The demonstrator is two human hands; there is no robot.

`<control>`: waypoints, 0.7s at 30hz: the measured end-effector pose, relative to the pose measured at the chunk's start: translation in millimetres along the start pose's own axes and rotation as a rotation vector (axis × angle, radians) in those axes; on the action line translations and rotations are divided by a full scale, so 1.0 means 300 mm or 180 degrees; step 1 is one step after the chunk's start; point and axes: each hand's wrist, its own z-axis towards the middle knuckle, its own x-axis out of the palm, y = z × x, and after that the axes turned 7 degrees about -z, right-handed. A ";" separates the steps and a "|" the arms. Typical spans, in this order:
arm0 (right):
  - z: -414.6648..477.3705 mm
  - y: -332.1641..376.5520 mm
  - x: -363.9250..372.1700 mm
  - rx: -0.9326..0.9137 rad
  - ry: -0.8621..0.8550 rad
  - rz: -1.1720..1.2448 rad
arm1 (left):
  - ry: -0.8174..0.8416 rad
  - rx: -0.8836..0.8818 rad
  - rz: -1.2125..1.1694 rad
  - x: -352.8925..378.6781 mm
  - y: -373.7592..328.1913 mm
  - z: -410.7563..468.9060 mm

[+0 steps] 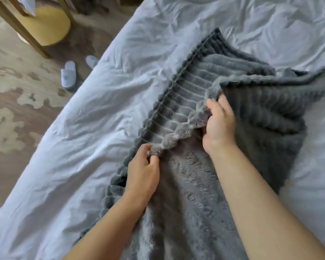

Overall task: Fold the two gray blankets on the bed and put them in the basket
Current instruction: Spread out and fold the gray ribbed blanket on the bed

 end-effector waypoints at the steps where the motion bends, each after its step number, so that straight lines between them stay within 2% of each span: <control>1: 0.009 -0.021 0.061 0.0073 0.0234 -0.0263 | -0.0222 -0.0110 0.0038 -0.036 0.024 0.031; 3: 0.020 -0.102 0.147 0.0457 0.0851 -0.0923 | -0.0267 -0.0645 0.0638 -0.098 0.114 0.099; 5: 0.023 -0.190 0.162 0.0989 0.1513 -0.1758 | 0.0476 -0.1335 0.1678 -0.143 0.217 0.141; 7: 0.030 -0.245 0.098 0.1084 0.1721 -0.2346 | 0.0944 -0.1579 0.2194 -0.161 0.260 0.171; 9: 0.057 -0.250 -0.013 0.0849 0.1334 -0.2363 | 0.0771 -0.1310 0.1911 -0.148 0.245 0.220; 13: 0.159 -0.201 -0.261 0.0256 -0.0211 -0.2577 | 0.0361 -0.0354 0.1390 -0.012 0.146 0.385; 15: 0.227 -0.180 -0.339 0.0001 -0.0659 -0.2690 | 0.0398 -0.0200 0.1151 0.087 0.081 0.483; 16: 0.257 -0.176 -0.361 -0.0105 -0.0676 -0.2715 | 0.0484 -0.0219 0.0996 0.134 0.053 0.527; 18: 0.293 -0.182 -0.380 -0.0139 -0.0317 -0.2742 | 0.0620 -0.0267 0.0715 0.219 0.006 0.588; 21: 0.258 -0.241 -0.393 0.0434 0.0481 -0.3059 | 0.0870 -0.0144 0.0893 0.308 -0.031 0.578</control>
